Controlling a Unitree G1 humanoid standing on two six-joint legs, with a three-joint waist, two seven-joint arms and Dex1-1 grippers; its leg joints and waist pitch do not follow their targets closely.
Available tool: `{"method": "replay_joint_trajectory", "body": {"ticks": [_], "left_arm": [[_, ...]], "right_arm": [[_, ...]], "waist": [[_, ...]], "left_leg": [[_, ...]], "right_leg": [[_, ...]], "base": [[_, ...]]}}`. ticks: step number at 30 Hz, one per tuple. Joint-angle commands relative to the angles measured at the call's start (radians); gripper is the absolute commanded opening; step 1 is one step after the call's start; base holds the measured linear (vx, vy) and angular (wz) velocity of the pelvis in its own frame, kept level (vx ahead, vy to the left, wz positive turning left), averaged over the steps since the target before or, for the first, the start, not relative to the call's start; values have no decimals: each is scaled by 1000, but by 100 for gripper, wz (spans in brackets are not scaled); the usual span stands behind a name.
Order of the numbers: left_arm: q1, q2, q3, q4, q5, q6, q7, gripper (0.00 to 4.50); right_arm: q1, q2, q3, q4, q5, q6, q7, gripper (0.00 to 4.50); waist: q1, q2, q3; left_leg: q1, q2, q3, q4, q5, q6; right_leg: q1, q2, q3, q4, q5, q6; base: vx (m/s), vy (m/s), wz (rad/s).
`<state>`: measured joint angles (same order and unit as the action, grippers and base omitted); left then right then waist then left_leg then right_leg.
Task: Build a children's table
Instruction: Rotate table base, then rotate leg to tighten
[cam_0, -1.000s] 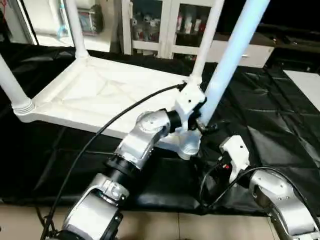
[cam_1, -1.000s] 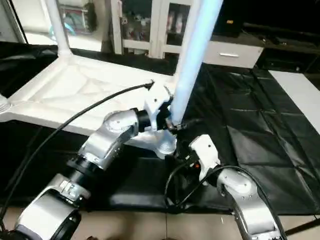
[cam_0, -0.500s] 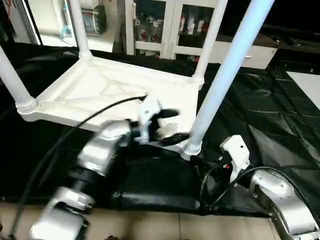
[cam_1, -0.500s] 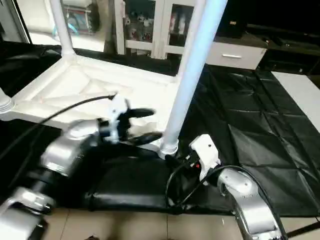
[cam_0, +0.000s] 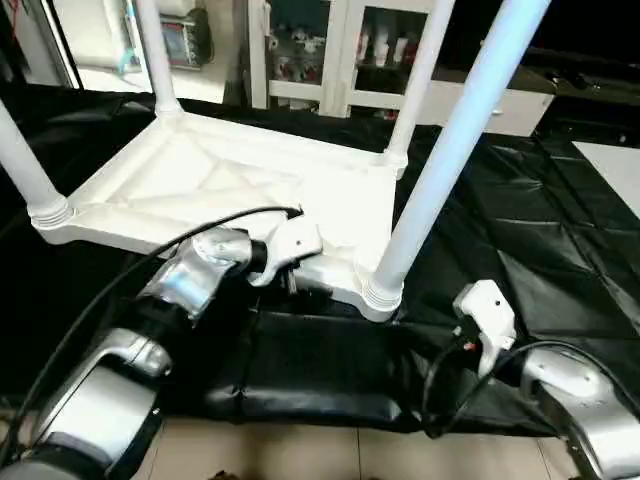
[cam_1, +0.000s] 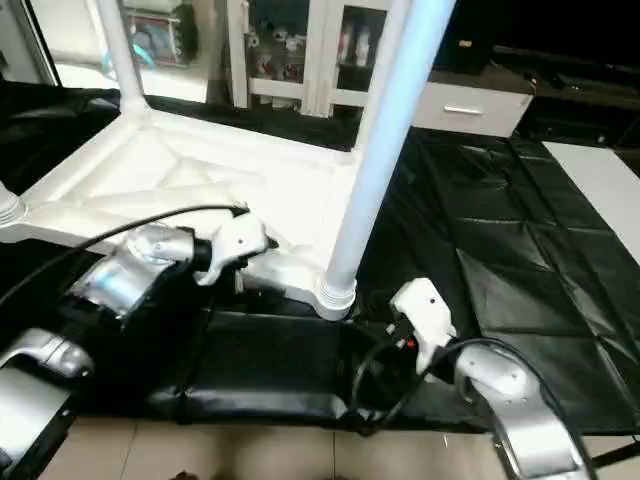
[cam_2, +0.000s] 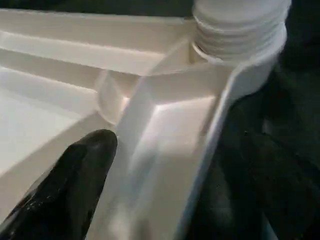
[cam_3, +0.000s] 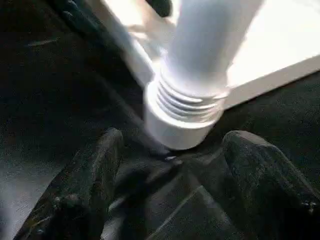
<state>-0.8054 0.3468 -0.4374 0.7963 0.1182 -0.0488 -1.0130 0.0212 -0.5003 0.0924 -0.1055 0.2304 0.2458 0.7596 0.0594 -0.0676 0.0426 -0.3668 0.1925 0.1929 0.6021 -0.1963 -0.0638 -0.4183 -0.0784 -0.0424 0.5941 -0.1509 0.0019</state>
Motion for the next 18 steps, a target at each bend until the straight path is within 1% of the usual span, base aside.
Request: {"method": "replay_joint_trajectory", "body": {"ticks": [1, 2, 4, 6, 7, 8, 9, 10, 12, 13, 14, 17, 18], "left_arm": [[-38, -8, -24, 49, 42, -29, -14, 448], [-44, -11, -25, 61, 45, -31, -15, 421], [-53, -17, -25, 74, 42, -29, -31, 414], [-59, -16, -32, 79, 41, -19, -56, 401], [-60, -16, -35, 81, 43, -16, -64, 384], [-62, -17, -36, 87, 46, -17, -70, 384], [-62, -17, -37, 91, 49, -18, -76, 371], [-64, -18, -37, 99, 53, -24, -81, 371], [-66, -21, -36, 110, 58, -28, -90, 343], [-68, -22, -36, 115, 63, -20, -99, 343], [-69, -22, -39, 116, 66, -15, -109, 326], [-71, -21, -47, 114, 76, -5, -116, 303], [-72, -20, -54, 111, 86, 7, -111, 292]], "right_arm": [[21, -36, -16, -59, 63, 32, 76, 352], [27, -45, -19, -73, 78, 37, 94, 352], [38, -52, -33, -103, 128, 60, 126, 352], [43, -57, -39, -119, 152, 70, 141, 352], [43, -60, -38, -123, 155, 71, 144, 352], [45, -62, -38, -125, 153, 70, 144, 352], [46, -62, -38, -126, 151, 68, 142, 352], [45, -61, -40, -124, 151, 67, 140, 352], [44, -62, -43, -122, 151, 66, 139, 352], [42, -62, -44, -118, 150, 66, 138, 352], [40, -64, -44, -116, 149, 65, 138, 352], [37, -65, -43, -111, 148, 64, 137, 352], [35, -65, -43, -108, 147, 62, 136, 352]], "waist": [[5, 4, -55], [5, 4, -55], [6, 2, -55], [7, 2, -55], [7, 3, -55], [8, 1, -54], [8, 1, -54], [8, 1, -54], [9, -1, -55], [9, 0, -55], [8, -2, -55], [10, 0, -55], [9, -2, -55]], "left_leg": [[11, 37, -20, -79, -280, 31], [11, 38, -20, -79, -282, 34], [11, 39, -21, -80, -285, 38], [12, 41, -21, -80, -278, 37], [13, 42, -21, -80, -281, 35], [12, 42, -20, -80, -283, 31], [12, 42, -20, -81, -285, 30], [12, 41, -21, -81, -289, 29], [12, 40, -20, -79, -283, 29], [12, 41, -21, -80, -280, 29], [11, 41, -20, -80, -276, 31], [11, 42, -21, -80, -273, 31], [11, 42, -21, -80, -272, 31]], "right_leg": [[49, -60, 34, -75, -313, -154], [48, -60, 34, -76, -312, -153], [50, -62, 34, -74, -303, -165], [48, -63, 34, -74, -294, -176], [46, -63, 34, -72, -291, -183], [46, -62, 34, -73, -293, -185], [46, -62, 34, -72, -297, -184], [46, -64, 34, -74, -308, -181], [46, -64, 34, -74, -310, -179], [46, -64, 34, -73, -305, -179], [46, -63, 34, -73, -301, -179], [47, -65, 34, -71, -291, -185], [47, -65, 34, -71, -290, -185]], "base": [[0, 0, 0], [0, 0, 0], [0, 0, 0], [0, 0, 0], [0, 0, 0], [0, 0, 0], [0, 0, 0], [0, 0, 0], [0, 0, 0], [0, 0, 0], [0, 0, 0], [0, 0, 0], [0, 0, 0]]}}
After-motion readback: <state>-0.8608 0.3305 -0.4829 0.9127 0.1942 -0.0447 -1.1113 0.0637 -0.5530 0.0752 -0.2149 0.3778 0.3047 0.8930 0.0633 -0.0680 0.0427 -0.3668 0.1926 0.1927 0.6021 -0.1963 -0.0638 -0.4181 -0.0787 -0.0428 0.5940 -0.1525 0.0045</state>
